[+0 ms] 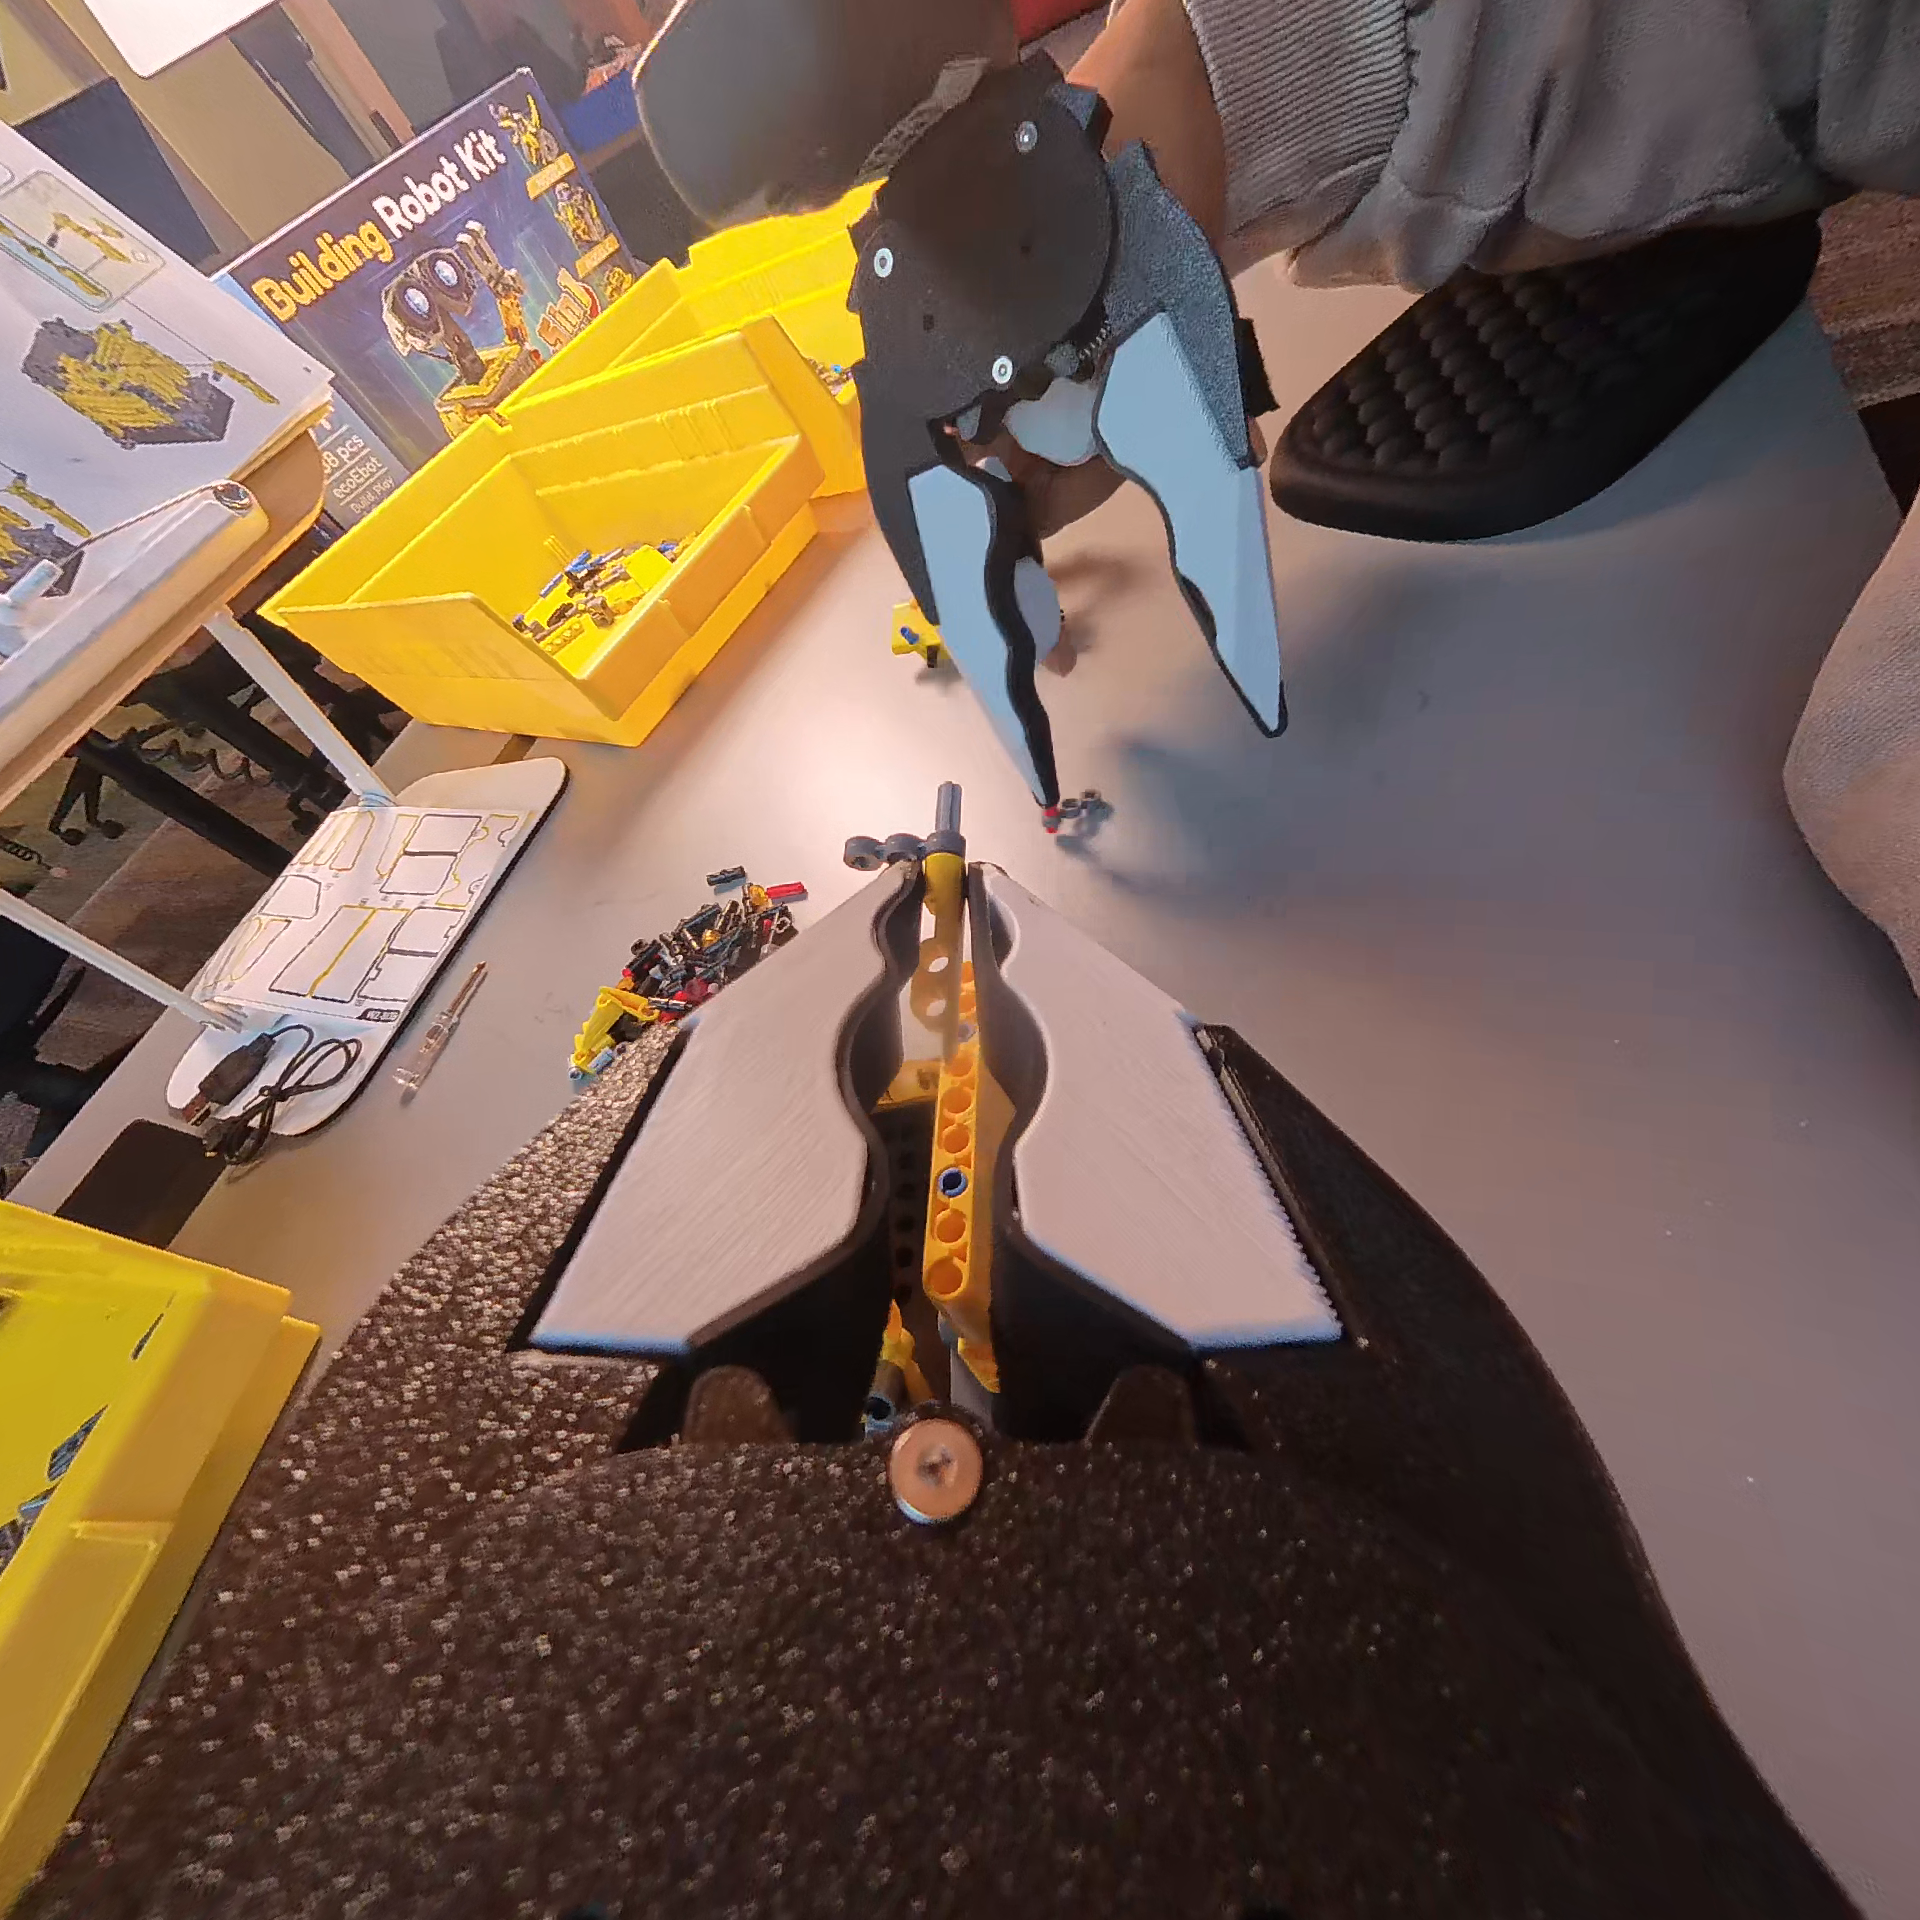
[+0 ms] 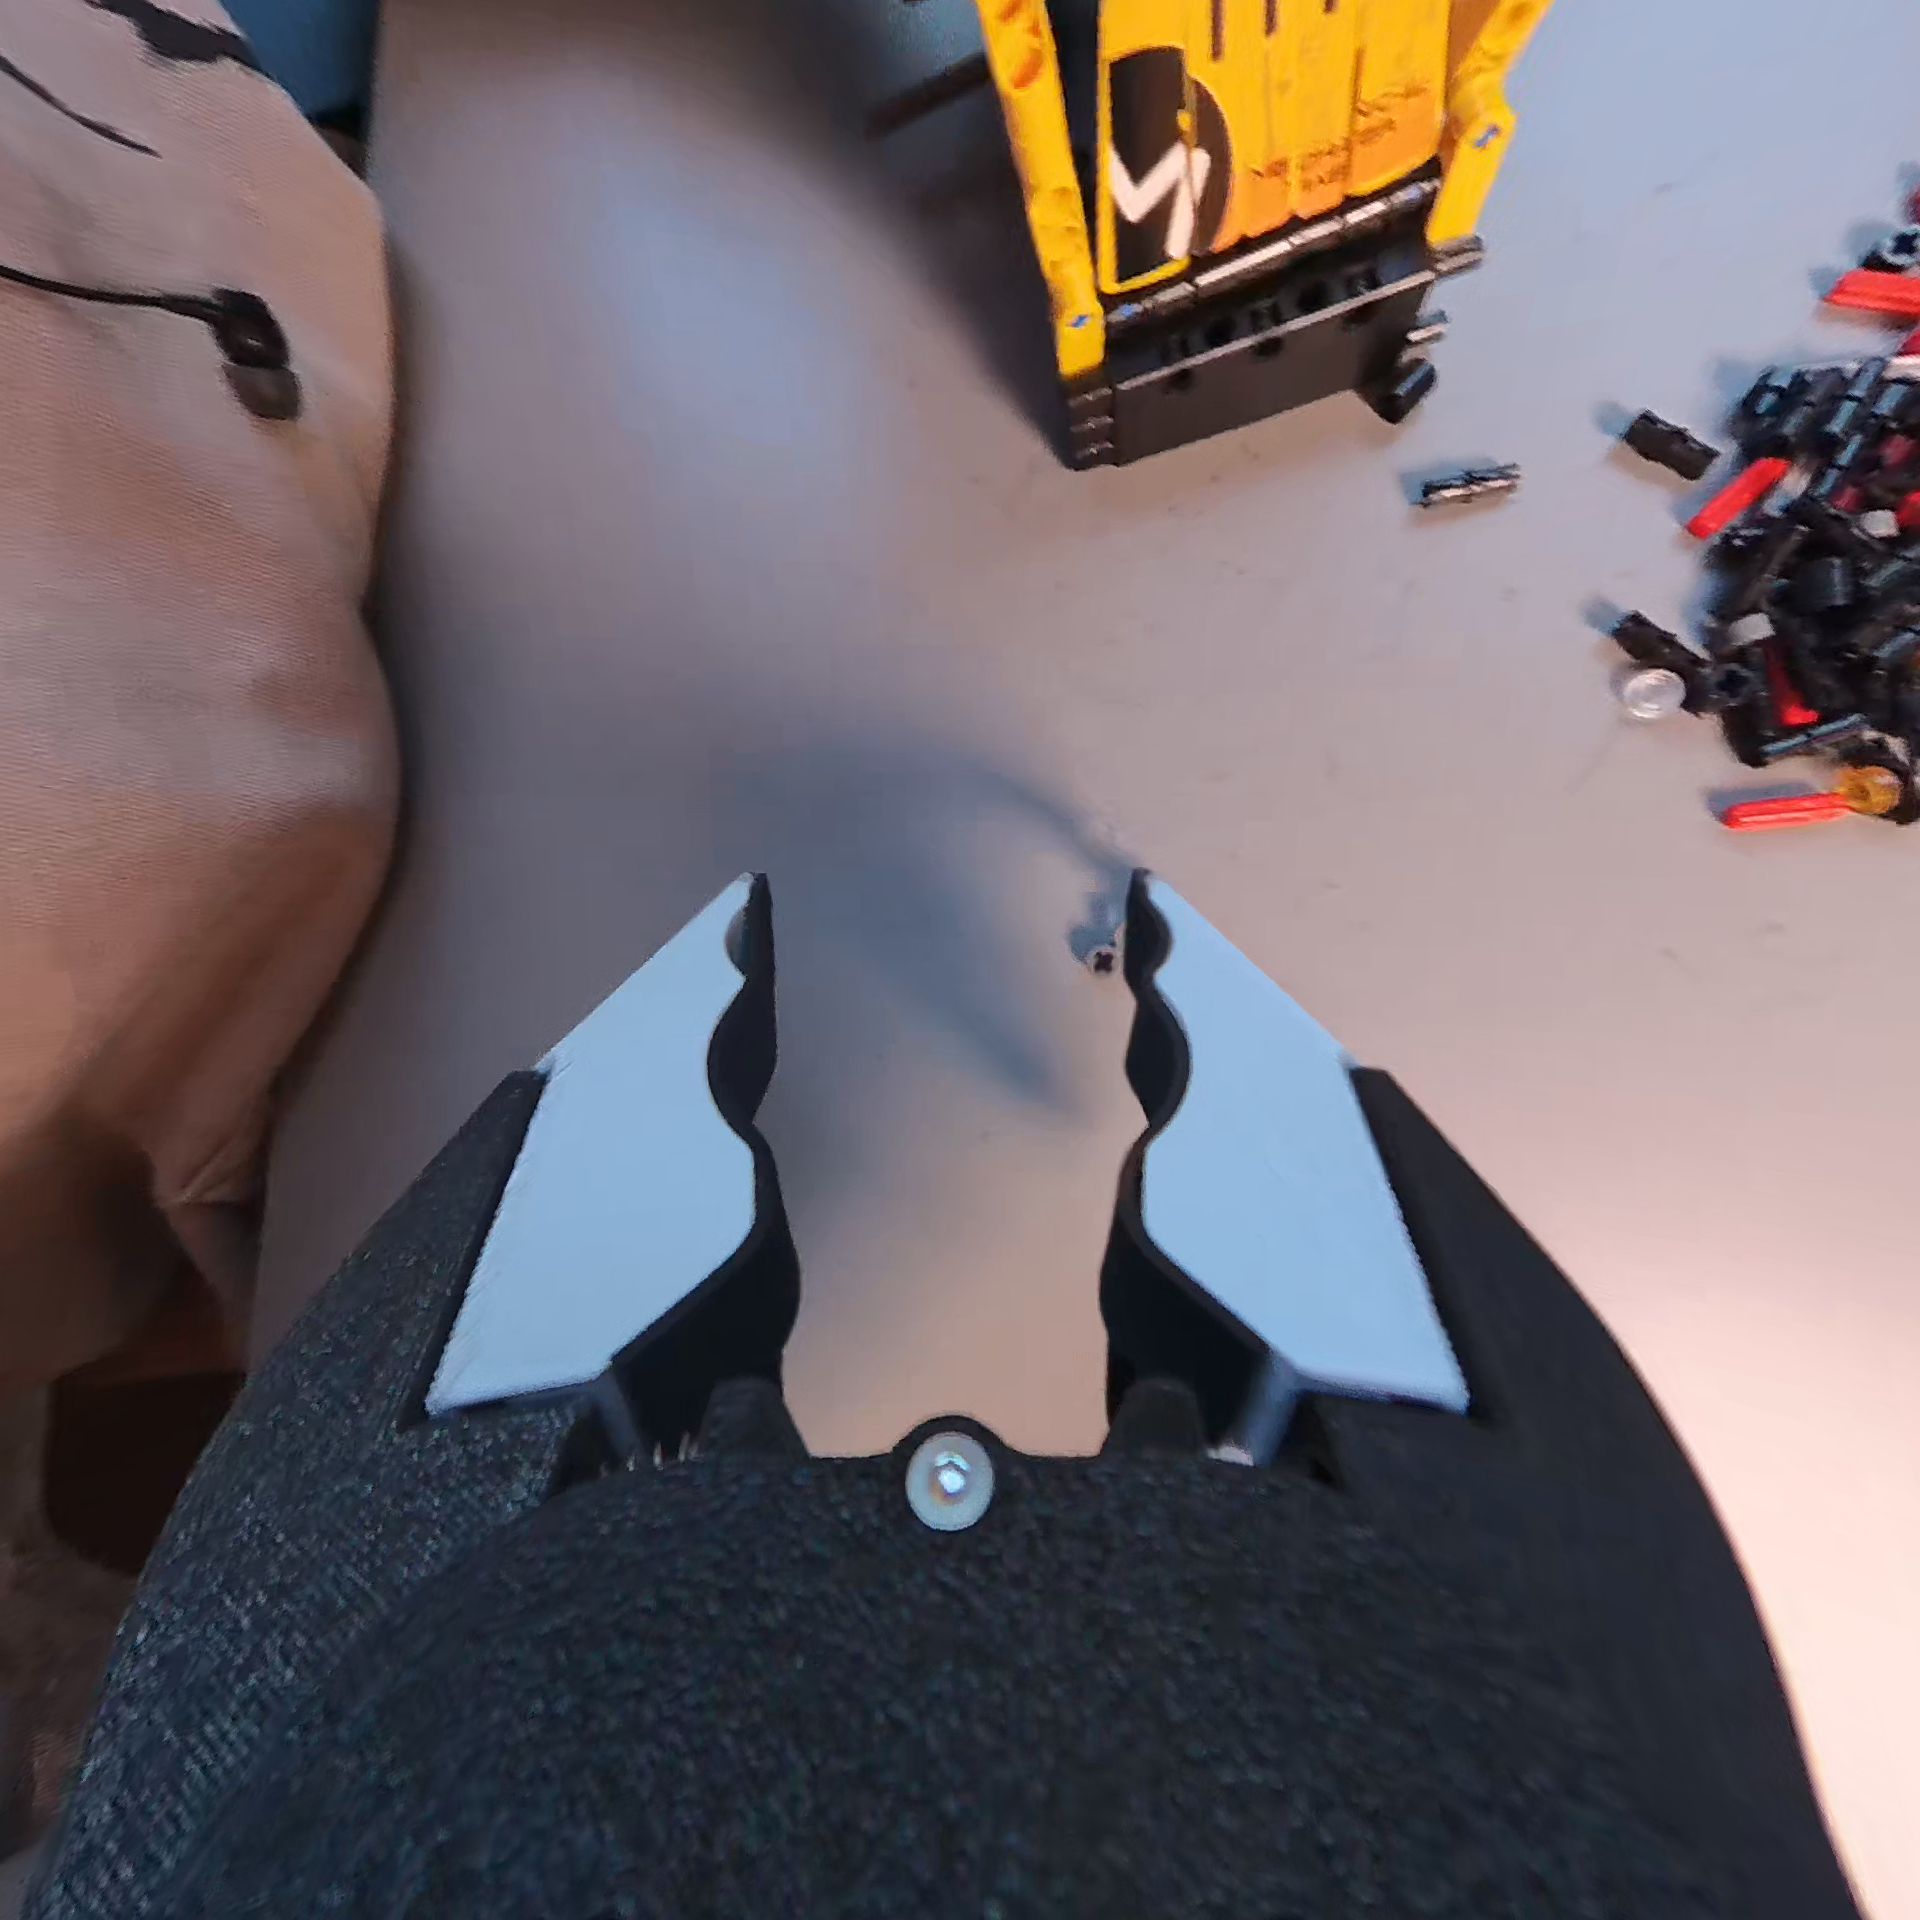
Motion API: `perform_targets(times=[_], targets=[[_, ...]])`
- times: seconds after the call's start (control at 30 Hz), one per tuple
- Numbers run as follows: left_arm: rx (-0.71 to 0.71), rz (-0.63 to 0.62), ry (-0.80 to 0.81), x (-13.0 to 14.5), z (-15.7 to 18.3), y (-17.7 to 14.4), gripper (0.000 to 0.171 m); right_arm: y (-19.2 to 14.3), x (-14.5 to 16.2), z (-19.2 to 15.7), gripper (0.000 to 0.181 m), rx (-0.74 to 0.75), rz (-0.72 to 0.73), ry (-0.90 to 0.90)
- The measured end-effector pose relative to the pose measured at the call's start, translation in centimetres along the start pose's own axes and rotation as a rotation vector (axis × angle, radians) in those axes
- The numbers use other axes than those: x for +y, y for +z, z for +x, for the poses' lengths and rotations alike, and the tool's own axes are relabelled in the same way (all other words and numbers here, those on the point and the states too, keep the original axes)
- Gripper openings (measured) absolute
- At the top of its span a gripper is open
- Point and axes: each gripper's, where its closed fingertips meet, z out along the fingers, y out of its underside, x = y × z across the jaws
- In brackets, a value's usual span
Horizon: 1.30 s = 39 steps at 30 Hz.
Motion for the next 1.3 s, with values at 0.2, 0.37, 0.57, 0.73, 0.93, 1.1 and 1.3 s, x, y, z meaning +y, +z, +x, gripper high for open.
perform_targets(times=[0.2, 0.37, 0.57, 0.73, 0.93, 1.1, 1.3], targets=[[0.005, 0.001, -0.002, 0.1, 0.1, 0.1, 0.007, -2.1, -3.4, 1.8, 0.046, 0.156, 0.230, -0.048], [0.028, 0.024, 0.002, -0.4, 0.5, 0.2, 0.007, -3.9, -8.7, 0.0, 0.022, 0.232, 0.493, -0.214], [0.053, 0.032, 0.005, -0.5, 1.1, 0.3, 0.007, -2.1, -10.8, -1.5, 0.012, 0.294, 0.479, -0.351], [0.071, 0.038, -0.012, -0.6, 1.2, 0.2, 0.007, -1.6, -10.7, -1.0, 0.005, 0.348, 0.439, -0.396], [0.121, 0.055, -0.055, -1.0, 1.5, -0.2, 0.006, -1.8, -11.2, -1.7, 0.010, 0.344, 0.482, -0.441], [0.150, 0.062, -0.080, -1.0, 1.8, -0.2, 0.007, -1.8, -11.0, -1.9, 0.006, 0.349, 0.476, -0.477], [0.204, 0.125, -0.175, -2.3, 1.6, -0.9, 0.006, -2.8, -11.9, -2.6, 0.002, 0.332, 0.576, -0.479]])
